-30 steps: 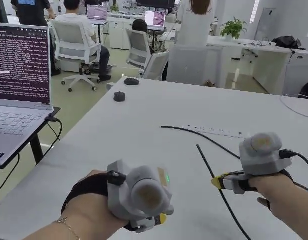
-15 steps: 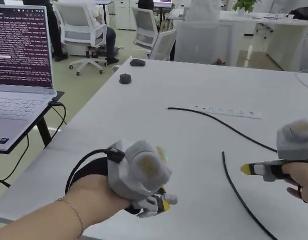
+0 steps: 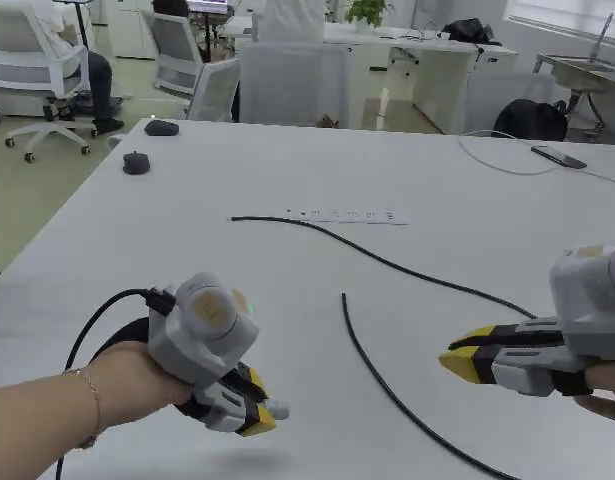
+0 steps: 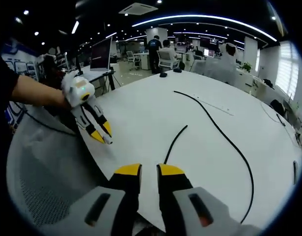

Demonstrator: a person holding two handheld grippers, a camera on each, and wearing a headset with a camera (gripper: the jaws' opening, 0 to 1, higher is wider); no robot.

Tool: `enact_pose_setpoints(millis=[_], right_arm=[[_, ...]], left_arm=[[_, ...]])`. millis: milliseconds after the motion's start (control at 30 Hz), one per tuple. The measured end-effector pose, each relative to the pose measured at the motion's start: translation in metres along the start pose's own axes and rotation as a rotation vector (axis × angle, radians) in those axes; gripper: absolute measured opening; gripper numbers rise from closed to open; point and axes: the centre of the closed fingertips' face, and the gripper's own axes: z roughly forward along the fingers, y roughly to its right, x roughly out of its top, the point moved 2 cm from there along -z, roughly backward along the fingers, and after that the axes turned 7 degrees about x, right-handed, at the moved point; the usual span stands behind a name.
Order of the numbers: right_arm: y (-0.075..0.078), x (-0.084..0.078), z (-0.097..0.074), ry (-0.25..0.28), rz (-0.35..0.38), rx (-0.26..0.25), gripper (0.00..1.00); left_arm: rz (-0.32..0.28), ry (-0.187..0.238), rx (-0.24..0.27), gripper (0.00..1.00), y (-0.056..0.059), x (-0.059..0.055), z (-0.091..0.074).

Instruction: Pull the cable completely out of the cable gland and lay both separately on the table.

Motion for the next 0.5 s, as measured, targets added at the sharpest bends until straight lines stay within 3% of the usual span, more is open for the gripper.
enact_pose_setpoints(millis=[267,333,500], right_arm=[[-0.018,-0.006,-0.029,0.069,0.051,-0.047,0.13],[-0.021,-0.005,-0.033,0.079,0.053,-0.059,0.13],[-0.023,-0.009,-0.036,0.076,0.069,-0.077,0.14]], left_arm=[[0.025,-0.029,-0.043,0.17,0.005,-0.017,0.026],[0.034,-0.031,-0.026,0.18,0.004,-0.020,0.027],[0.016,-0.049,-0.040,0.30,0.006,-0.023,0.020]])
